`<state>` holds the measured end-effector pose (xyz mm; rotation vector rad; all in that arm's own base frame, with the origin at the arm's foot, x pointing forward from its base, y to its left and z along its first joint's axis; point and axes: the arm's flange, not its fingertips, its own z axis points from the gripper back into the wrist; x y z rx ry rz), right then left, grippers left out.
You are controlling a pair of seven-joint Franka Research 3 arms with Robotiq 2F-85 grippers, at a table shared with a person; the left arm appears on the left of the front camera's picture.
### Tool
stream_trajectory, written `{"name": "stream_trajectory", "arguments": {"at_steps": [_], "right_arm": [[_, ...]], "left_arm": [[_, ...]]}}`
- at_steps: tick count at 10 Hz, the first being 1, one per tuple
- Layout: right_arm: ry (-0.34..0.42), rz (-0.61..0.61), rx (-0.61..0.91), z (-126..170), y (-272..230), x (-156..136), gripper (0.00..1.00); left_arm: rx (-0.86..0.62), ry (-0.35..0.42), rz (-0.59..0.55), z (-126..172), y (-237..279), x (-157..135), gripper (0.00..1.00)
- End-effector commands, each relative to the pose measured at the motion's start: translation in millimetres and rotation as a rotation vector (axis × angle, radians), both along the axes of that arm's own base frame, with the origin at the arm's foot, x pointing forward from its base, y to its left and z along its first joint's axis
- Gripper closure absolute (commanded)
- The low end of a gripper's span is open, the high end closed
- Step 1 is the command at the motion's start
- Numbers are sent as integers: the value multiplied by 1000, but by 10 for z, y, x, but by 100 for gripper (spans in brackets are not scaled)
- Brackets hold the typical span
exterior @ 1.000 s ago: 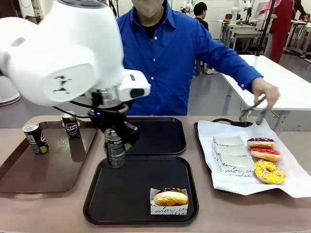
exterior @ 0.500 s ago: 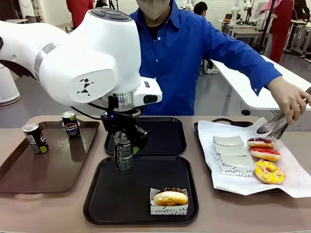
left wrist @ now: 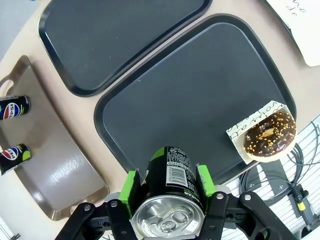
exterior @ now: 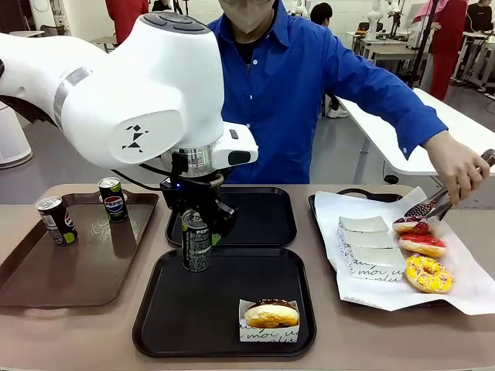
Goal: Set up donuts and drinks on trays.
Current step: Pick up one Pepsi coke and place it on the Flat Tray.
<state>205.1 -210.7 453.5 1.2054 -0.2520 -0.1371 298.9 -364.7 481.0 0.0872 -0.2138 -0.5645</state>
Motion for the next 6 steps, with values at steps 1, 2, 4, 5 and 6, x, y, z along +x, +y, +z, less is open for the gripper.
{"name": "stream_trajectory", "arguments": {"at_steps": [1,2,4,5,6], "right_arm": [[-23,6,18,-11,-12,1,0],[-23,6,18,-11,-12,1,0],[-23,6,18,-11,-12,1,0],[-23,6,18,-11,-12,1,0],[-23,6,18,-11,-12,1,0]], "left_arm": [[-67,77,3,-40,78,149,43],[-102,119,-2,-166,149,289,43],[-122,122,-21,-416,258,351,43],[-145,144,-40,-541,314,396,43],[-152,166,-42,-685,353,400,43]]}}
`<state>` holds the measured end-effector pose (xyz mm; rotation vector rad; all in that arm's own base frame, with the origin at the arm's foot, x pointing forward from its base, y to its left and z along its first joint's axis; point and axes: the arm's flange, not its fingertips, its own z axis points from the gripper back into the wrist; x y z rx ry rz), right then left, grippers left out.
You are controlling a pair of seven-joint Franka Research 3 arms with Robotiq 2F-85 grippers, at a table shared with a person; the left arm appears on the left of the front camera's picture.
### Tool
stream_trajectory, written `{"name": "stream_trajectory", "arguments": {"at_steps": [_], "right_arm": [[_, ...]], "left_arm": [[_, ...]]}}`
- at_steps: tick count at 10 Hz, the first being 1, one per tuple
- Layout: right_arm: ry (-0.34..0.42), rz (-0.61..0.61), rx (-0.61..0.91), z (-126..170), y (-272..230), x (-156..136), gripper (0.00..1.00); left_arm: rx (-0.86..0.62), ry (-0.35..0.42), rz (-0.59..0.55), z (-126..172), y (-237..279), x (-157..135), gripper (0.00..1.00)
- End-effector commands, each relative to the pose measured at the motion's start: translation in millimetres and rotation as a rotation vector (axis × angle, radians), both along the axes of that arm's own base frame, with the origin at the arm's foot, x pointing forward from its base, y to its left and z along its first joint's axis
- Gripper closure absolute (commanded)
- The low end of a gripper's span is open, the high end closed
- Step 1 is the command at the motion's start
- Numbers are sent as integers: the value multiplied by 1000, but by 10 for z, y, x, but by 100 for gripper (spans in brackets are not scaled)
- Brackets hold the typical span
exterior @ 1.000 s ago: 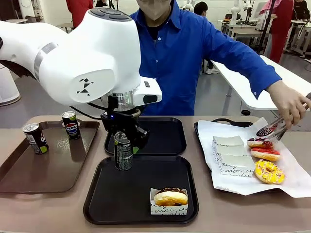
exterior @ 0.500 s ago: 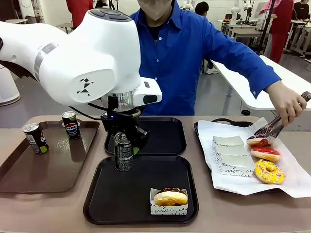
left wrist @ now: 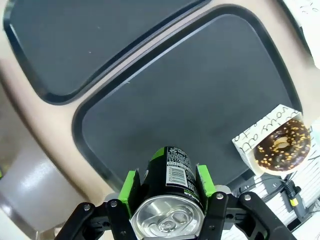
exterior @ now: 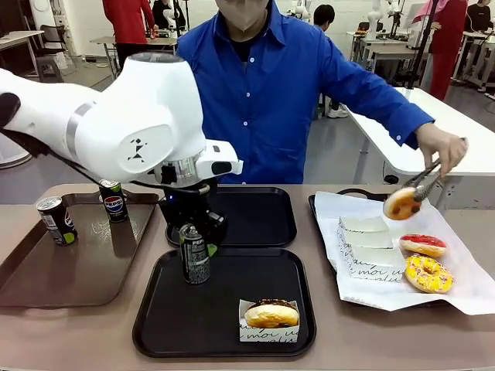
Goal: Set up donuts and drinks on trays.
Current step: Pick up one Pepsi coke and place it on the Flat Tray.
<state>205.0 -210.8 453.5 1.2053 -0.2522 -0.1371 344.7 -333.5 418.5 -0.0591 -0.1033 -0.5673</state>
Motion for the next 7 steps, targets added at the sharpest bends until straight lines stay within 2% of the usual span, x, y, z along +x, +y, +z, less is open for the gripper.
{"name": "stream_trajectory", "arguments": {"at_steps": [1,3,7], "right_arm": [[-23,6,19,-11,-12,2,0],[-23,6,19,-11,-12,2,0],[-23,6,19,-11,-12,2,0]], "left_arm": [[-43,23,-22,-201,69,-67,43],[-53,-14,-34,-299,69,-120,43],[-36,-34,-43,-372,73,-104,43]]}}
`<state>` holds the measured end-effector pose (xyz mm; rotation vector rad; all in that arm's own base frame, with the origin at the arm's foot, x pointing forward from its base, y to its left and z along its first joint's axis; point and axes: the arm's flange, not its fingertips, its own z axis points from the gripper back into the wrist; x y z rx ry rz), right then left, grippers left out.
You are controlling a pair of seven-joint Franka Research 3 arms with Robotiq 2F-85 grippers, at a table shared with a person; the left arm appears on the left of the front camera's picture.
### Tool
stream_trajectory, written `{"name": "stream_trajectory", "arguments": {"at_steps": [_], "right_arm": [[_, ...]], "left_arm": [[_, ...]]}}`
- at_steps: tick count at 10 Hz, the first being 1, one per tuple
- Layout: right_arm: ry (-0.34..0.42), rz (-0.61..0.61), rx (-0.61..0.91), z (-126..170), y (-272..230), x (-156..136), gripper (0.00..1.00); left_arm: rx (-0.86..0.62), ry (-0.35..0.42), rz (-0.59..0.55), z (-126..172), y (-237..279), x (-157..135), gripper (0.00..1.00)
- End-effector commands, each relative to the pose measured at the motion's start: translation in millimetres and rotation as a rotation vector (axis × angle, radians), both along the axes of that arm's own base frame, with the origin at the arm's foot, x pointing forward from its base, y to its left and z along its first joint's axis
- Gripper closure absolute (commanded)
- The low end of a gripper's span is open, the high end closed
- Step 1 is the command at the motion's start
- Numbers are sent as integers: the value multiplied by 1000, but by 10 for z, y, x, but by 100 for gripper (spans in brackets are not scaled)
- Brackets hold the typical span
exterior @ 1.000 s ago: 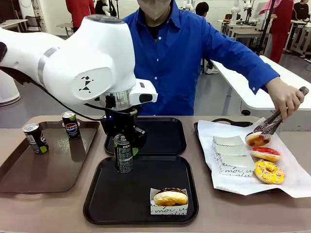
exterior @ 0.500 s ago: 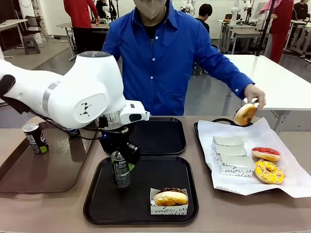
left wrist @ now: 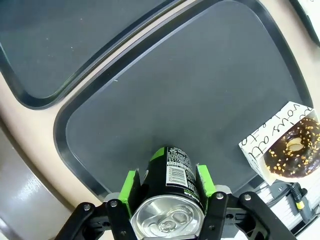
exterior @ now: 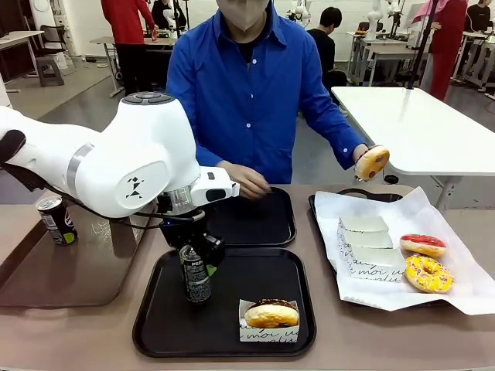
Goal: Set up donuts and drinks on trays.
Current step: Pick up one Pepsi coke and place it on the Flat Tray.
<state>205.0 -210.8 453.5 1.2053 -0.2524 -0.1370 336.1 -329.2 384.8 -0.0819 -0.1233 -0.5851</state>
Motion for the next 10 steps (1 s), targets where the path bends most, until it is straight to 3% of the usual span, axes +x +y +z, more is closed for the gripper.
{"name": "stream_trajectory", "arguments": {"at_steps": [1,4,5,10], "right_arm": [[-23,6,19,-11,-12,2,0],[-23,6,19,-11,-12,2,0],[-23,6,19,-11,-12,2,0],[-23,6,19,-11,-12,2,0]], "left_arm": [[2,-34,-33,-59,34,-21,43],[40,-88,-47,-82,26,-16,43],[41,-94,-48,-81,28,-33,1],[22,-102,-47,3,52,-56,2]]}}
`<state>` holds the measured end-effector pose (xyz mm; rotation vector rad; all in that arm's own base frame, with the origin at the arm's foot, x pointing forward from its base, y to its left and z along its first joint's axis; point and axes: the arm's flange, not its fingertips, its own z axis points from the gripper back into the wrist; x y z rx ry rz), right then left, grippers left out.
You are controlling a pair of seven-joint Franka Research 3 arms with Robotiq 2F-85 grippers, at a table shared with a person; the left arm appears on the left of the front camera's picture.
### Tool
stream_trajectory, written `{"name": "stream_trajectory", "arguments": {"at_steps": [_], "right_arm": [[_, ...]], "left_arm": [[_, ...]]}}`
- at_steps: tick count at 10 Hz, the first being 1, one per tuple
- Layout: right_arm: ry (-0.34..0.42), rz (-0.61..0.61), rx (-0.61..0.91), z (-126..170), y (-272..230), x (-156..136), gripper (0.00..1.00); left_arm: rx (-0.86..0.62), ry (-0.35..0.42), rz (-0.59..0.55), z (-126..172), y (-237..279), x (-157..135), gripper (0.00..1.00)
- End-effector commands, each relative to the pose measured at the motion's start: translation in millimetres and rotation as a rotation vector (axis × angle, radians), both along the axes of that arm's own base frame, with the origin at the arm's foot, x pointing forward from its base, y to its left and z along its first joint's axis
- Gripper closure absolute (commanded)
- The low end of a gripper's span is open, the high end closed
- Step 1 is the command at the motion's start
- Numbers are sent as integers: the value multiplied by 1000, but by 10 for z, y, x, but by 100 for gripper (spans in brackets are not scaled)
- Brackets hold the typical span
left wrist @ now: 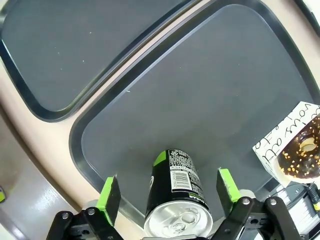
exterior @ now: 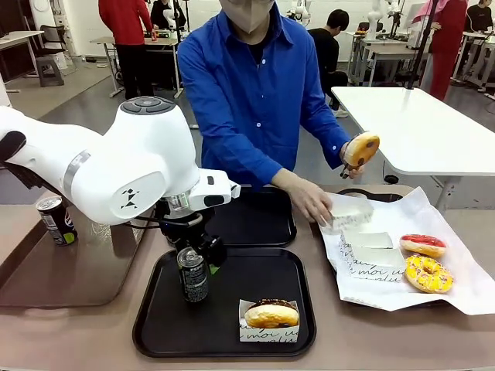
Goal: Set up donuts and drinks on trays.
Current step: Pick up one Pepsi coke and place it on the Flat Tray, then pick up one Pepsi coke from the Handle tray and place it on the Flat Tray without a Pepsi coke.
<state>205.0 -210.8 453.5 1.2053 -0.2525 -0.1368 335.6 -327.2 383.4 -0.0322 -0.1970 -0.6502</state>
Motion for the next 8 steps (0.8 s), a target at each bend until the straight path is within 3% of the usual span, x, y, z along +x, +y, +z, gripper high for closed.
{"name": "stream_trajectory", "arguments": {"at_steps": [1,6,8], "right_arm": [[-23,6,19,-11,-12,2,0],[-23,6,19,-11,-12,2,0],[-23,6,19,-11,-12,2,0]], "left_arm": [[-16,-17,18,40,44,-84,0],[-27,-63,7,425,20,-445,0],[-17,-74,66,497,25,-495,0]]}}
